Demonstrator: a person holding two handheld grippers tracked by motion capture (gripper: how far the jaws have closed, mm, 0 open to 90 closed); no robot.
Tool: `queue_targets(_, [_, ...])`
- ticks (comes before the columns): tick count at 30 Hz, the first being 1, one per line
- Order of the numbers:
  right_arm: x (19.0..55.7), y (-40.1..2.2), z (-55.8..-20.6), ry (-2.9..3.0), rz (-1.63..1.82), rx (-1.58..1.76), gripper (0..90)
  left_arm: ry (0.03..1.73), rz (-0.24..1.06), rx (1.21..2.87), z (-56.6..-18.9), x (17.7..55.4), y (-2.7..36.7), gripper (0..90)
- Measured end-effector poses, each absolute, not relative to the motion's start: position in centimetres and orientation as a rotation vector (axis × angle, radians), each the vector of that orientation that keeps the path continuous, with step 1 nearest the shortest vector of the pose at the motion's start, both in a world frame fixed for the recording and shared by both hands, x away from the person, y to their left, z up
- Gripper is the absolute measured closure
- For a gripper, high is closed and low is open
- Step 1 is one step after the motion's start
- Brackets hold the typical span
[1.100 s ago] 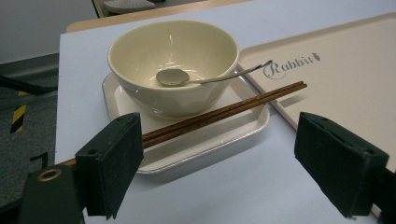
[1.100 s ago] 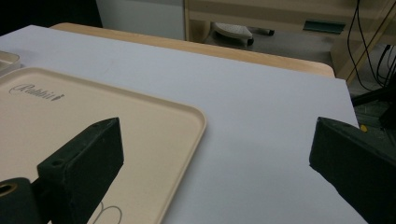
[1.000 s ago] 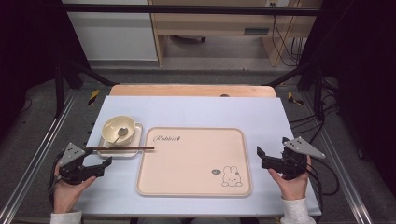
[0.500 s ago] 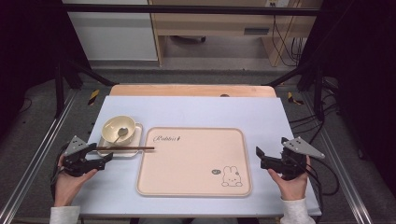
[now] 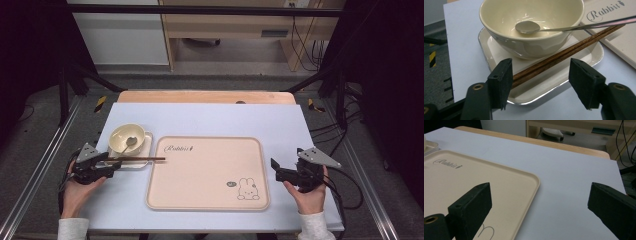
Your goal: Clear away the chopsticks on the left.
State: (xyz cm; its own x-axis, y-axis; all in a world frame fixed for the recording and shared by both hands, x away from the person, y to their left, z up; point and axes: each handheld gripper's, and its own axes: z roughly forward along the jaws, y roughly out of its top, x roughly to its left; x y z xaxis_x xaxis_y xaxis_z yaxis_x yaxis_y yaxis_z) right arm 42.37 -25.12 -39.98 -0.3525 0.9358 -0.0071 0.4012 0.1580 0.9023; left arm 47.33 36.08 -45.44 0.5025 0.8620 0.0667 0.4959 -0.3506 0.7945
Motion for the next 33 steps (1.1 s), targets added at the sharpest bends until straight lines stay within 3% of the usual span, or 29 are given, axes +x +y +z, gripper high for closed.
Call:
queue_targets(9, [42.58, -24.89, -40.22, 1.855, 1.142, 1.269, 6.4, 1.09, 0.638, 2.037, -45.91, 47.83, 35.91, 51.1])
queue_targets(33, [42.6, -24.88, -40.27, 1.861, 1.136, 1.273, 7.4, 1.097, 0.641, 2.091, -46.33, 47.98, 35.35, 66.1])
